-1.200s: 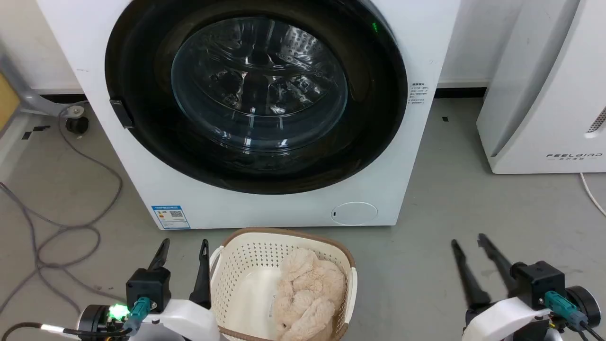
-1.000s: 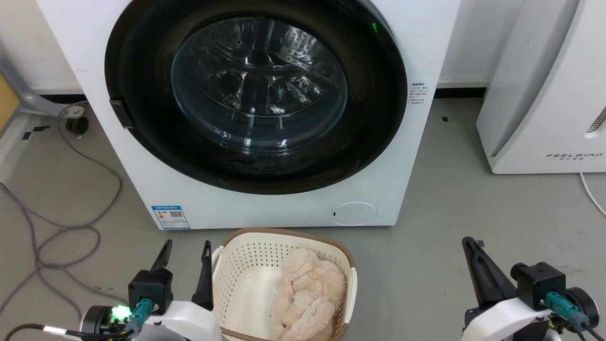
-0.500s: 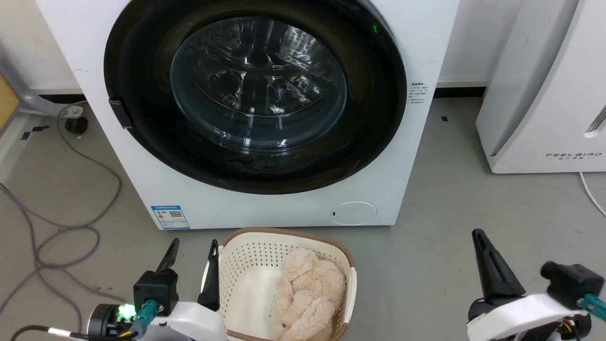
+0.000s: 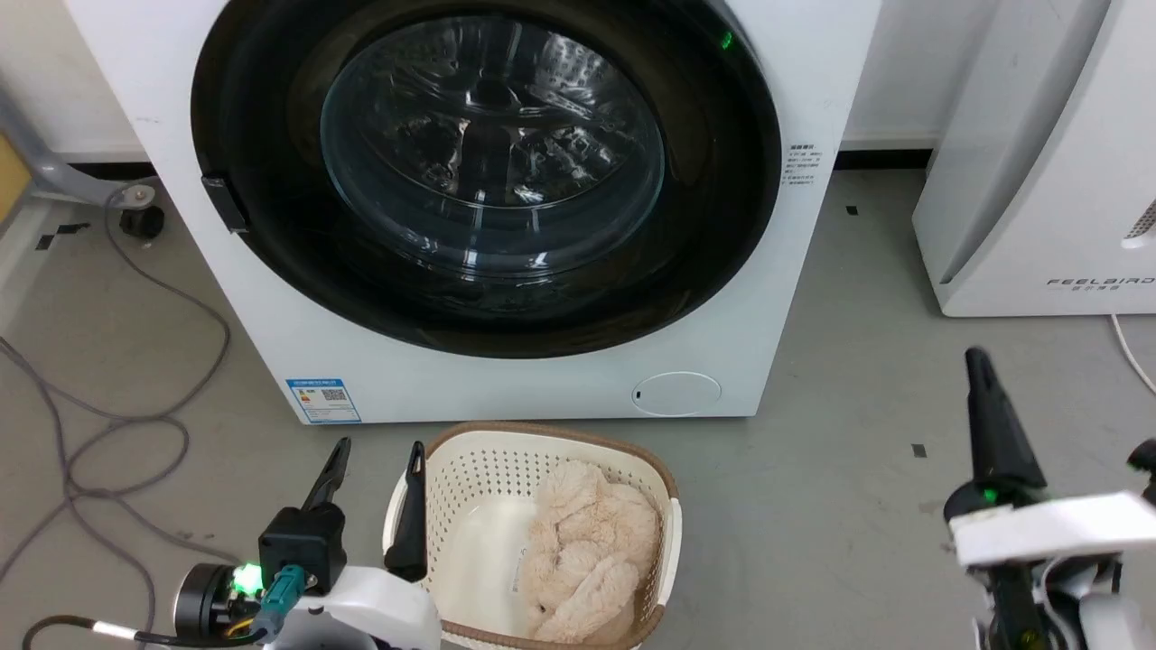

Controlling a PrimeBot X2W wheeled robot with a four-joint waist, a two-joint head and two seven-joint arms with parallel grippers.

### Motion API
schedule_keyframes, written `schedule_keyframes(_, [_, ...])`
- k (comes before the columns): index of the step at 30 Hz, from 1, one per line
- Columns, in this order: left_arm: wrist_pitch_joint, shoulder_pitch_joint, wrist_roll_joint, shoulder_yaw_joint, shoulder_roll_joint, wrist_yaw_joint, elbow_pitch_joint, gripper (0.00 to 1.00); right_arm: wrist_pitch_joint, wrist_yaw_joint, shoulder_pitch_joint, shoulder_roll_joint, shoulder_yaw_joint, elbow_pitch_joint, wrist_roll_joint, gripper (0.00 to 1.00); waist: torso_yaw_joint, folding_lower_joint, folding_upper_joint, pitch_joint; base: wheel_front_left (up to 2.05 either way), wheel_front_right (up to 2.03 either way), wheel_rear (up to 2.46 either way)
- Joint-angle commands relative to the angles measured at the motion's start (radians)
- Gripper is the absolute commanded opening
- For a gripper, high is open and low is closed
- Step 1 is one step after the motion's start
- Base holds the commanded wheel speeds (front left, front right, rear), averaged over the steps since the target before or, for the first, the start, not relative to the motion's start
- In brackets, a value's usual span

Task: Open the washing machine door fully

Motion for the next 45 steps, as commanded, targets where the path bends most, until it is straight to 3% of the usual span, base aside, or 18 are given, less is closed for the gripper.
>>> schedule_keyframes(1, [-0.013,-0.023,-0.005,-0.006,0.005,-0.005,-0.003,1.0,-0.008,0.0,-0.039,-0.002,-0.008,0.008,0.057,0.0,0.001,0.0,-0.0001,0.007,0.0,0.0,0.0])
schedule_keyframes(13, [-0.038,-0.084,-0.005,-0.009,0.019,-0.008,-0.052,1.0,-0.032,0.001,-0.302,-0.088,-0.013,0.13,0.263,0.0,0.01,0.0,-0.0001,0.107,0.0,0.0,0.0])
schedule_keyframes(23, [-0.057,-0.14,-0.007,-0.005,0.029,-0.011,-0.103,1.0,-0.049,0.001,-0.576,-0.172,0.063,0.272,0.39,0.0,0.019,0.0,-0.0001,0.207,0.0,0.0,0.0])
schedule_keyframes(33, [-0.078,-0.188,-0.02,-0.021,0.025,-0.022,-0.119,1.0,-0.006,0.001,-0.89,-0.251,0.251,0.483,0.523,0.0,0.037,0.0,-0.0001,0.279,0.0,0.0,0.0])
schedule_keyframes(45, [-0.103,-0.237,-0.012,-0.042,0.026,-0.027,-0.129,1.0,0.155,0.001,-1.241,-0.253,0.53,0.789,0.609,0.0,0.047,0.0,-0.0001,0.349,0.0,0.0,0.0])
